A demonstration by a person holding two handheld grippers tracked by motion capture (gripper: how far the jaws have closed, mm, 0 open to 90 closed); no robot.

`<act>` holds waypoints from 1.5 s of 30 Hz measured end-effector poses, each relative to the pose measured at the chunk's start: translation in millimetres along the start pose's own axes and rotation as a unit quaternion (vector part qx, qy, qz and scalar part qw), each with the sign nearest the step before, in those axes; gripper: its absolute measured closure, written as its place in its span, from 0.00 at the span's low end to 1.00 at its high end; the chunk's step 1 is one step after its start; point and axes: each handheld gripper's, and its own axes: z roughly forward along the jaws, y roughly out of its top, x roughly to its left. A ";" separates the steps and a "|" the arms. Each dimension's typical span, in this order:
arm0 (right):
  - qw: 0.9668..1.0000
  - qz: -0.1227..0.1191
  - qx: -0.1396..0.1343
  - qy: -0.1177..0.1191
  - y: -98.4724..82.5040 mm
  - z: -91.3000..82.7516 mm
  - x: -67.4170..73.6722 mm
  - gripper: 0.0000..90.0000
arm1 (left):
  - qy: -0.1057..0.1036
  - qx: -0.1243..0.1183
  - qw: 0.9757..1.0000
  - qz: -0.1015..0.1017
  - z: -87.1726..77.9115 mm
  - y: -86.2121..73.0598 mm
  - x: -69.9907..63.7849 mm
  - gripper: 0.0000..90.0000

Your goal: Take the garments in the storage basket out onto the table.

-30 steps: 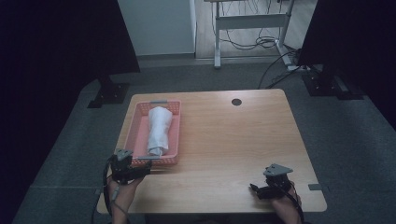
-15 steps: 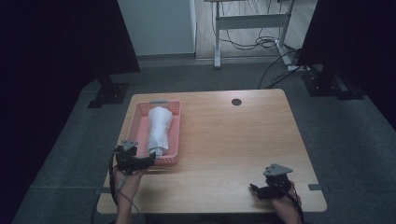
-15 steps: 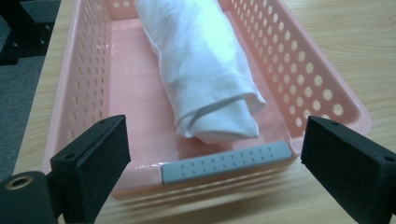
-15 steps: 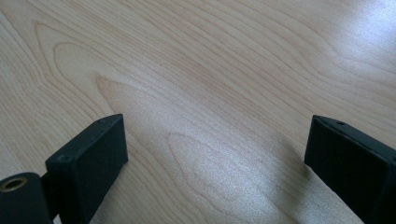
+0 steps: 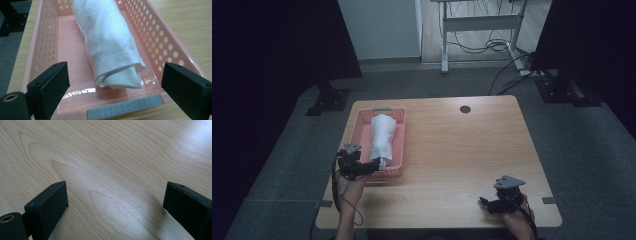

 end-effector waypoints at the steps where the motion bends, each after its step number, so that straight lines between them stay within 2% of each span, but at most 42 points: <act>1: 1.000 0.000 0.000 0.000 0.0 0.0 0.0 0.06 | 0.000 0.000 1.000 0.001 1.1 1.6 -0.1 0.08; 18: 1.000 0.000 0.000 0.000 0.0 0.0 0.0 0.06 | 0.000 -0.010 1.000 -0.006 14.2 20.6 0.0 0.08; 45: 1.000 0.002 0.001 0.001 0.1 -0.1 0.1 0.06 | 0.002 -0.013 1.000 -0.009 46.6 48.4 -7.2 0.08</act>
